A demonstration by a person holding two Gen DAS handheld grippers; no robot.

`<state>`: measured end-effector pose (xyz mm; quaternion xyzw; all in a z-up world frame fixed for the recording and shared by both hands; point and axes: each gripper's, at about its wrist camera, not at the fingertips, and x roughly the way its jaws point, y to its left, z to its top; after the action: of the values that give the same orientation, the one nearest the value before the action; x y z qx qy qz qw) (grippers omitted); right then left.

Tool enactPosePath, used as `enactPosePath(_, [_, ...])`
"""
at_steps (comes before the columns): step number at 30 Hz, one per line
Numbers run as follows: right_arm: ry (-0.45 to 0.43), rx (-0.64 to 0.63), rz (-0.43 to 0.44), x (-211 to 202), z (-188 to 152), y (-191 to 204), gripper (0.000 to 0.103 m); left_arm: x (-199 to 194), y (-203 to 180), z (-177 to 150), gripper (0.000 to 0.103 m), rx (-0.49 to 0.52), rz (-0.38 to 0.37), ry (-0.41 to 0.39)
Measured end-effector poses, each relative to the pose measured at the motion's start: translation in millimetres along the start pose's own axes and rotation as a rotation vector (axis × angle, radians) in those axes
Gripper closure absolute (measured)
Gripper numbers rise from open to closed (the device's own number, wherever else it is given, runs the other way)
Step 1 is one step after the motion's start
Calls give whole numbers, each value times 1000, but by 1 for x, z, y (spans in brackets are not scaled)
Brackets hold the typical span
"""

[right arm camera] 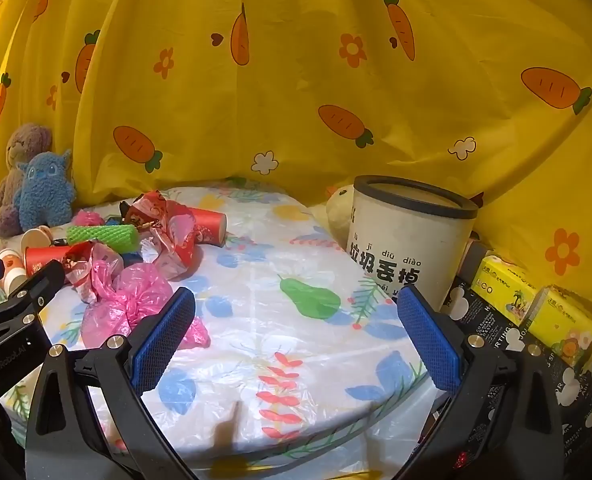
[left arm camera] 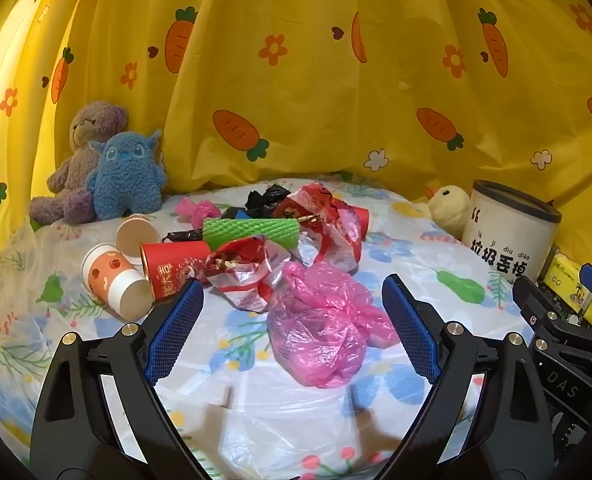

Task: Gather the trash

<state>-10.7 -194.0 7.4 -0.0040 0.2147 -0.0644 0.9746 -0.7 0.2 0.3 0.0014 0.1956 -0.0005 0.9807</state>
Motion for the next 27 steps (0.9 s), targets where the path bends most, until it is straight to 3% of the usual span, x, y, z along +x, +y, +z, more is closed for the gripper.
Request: enactPosePath(27, [-14, 4, 0, -2, 2, -2, 5, -5, -6, 1, 13, 2, -8, 2])
